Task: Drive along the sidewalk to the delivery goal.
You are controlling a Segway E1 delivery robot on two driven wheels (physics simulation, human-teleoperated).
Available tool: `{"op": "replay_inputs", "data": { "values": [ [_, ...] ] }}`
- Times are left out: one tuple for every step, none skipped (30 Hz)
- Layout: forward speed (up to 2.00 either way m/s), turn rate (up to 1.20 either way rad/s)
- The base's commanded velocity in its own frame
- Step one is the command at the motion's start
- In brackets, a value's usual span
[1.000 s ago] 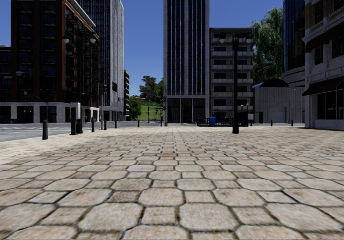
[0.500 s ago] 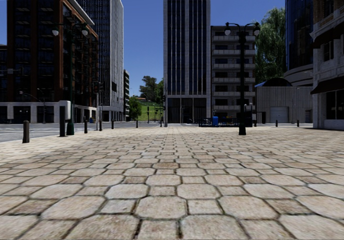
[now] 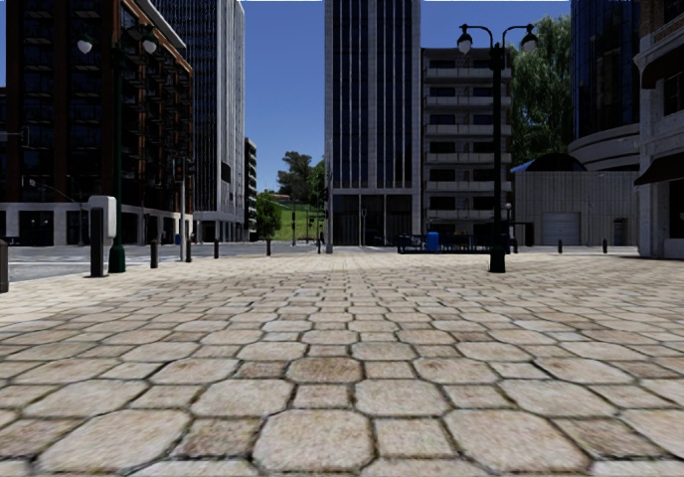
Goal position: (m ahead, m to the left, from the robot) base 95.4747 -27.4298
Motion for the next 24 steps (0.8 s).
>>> {"op": "replay_inputs", "data": {
  "values": [
    [2.00, 0.00],
    [2.00, 0.00],
    [2.00, 0.00],
    [2.00, 0.00],
    [2.00, 0.00],
    [2.00, 0.00],
    [2.00, 0.00],
    [2.00, 0.00],
    [2.00, 0.00],
    [2.00, 0.00],
    [2.00, 0.00],
    [2.00, 0.00],
    [2.00, 0.00],
    [2.00, 0.00],
    [2.00, 0.00],
    [2.00, 0.00],
    [2.00, 0.00],
    [2.00, 0.00],
    [2.00, 0.00],
    [2.00, 0.00],
    [2.00, 0.00],
    [2.00, 0.00],
    [2.00, 0.00],
    [2.00, 0.00]
  ]
}}
